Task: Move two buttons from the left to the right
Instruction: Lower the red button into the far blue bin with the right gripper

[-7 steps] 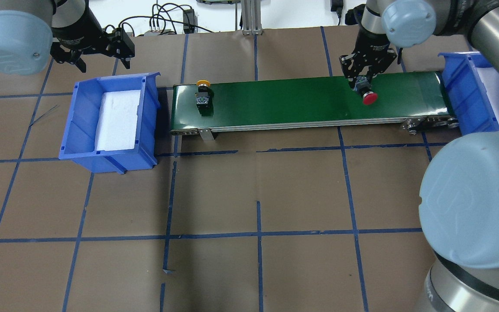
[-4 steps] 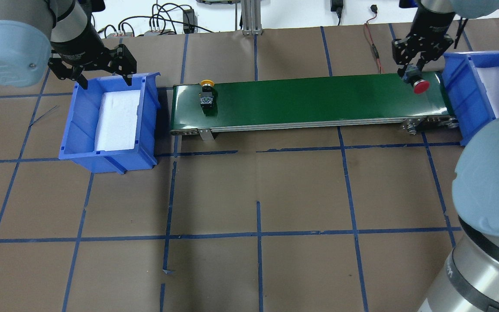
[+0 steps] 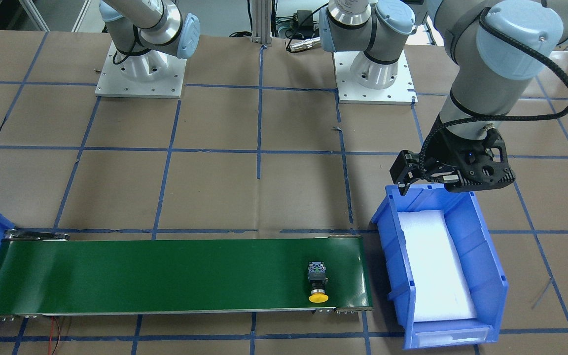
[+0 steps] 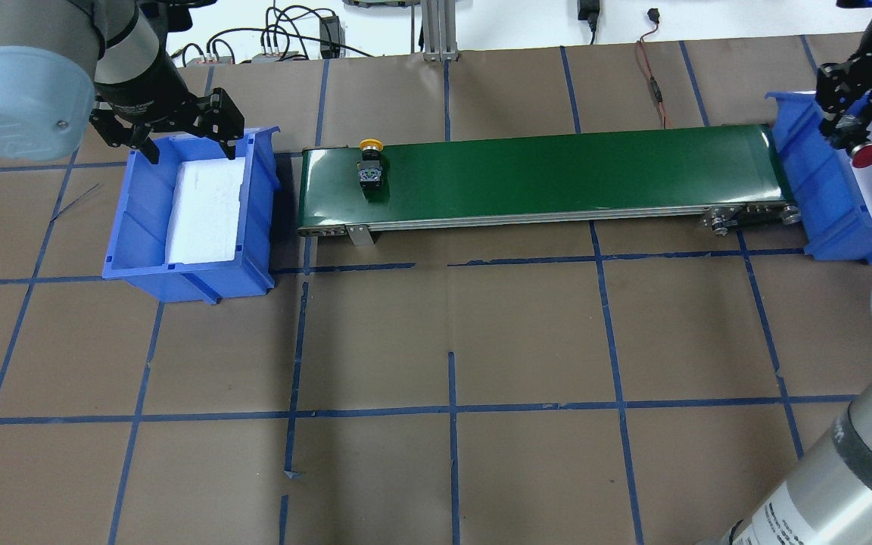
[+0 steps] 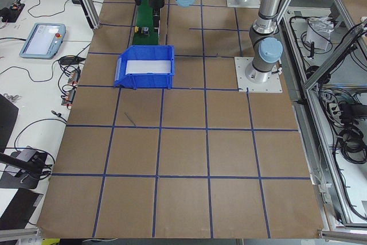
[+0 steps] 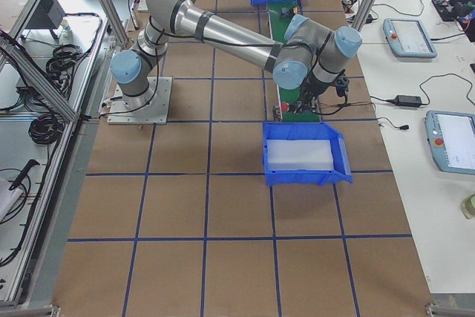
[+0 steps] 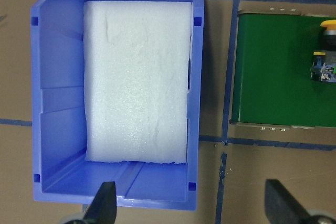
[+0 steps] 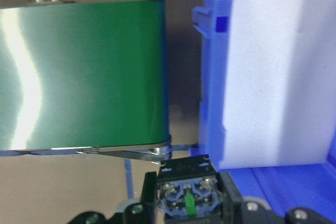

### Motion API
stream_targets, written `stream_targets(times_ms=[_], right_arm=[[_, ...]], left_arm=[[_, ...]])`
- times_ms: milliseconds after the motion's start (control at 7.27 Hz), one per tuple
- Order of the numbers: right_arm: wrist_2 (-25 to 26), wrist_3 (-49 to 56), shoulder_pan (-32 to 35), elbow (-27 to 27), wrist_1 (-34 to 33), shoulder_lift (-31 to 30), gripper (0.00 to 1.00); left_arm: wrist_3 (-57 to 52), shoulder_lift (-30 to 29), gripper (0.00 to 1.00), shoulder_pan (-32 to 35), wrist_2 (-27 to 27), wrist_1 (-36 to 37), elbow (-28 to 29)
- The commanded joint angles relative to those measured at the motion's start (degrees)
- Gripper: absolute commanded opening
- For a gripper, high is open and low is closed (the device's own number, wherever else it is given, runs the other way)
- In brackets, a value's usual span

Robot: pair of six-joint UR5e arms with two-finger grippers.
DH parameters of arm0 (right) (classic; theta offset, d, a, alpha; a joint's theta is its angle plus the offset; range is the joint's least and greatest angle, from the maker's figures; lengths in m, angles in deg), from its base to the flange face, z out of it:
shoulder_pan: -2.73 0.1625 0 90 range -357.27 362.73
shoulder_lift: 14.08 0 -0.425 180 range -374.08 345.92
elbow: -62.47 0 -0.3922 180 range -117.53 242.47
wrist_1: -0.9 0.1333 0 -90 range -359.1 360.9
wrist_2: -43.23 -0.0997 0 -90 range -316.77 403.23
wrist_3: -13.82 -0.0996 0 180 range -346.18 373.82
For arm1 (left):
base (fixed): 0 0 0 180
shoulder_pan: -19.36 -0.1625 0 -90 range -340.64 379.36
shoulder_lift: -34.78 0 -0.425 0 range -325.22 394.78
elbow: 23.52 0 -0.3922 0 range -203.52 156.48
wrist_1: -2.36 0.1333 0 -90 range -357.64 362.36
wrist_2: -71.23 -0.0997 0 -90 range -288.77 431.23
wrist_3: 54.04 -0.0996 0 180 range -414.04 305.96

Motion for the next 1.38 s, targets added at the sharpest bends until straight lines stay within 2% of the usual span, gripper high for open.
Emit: stream_targets(times_ms=[0,275,550,825,1238], right_arm=[[5.18,3.06,-2.65,0.85,-2.35,0.86,0.05],[5.38,4.3,-2.66,0.77,-9.98,4.09,0.06],[3.81,5.09,-2.57,1.2,-18.25,9.99,0.06],[1.6,6.22,-2.57,4.09,-20.56,12.1,0.05],[-0.5,8.16,-2.66,5.51,-21.0,12.73,0.03]], left_arm=[[-0.43,2.76,1.0,0.18,0.43,0.01,-1.37],[0.36,4.1,1.0,0.19,4.47,0.62,-3.23],[-0.25,4.54,1.0,0.01,3.7,0.1,-3.32],[0.18,2.97,1.0,-0.17,3.43,-0.25,-3.5],[0.28,5.24,1.0,-0.69,3.6,-1.13,-4.37]])
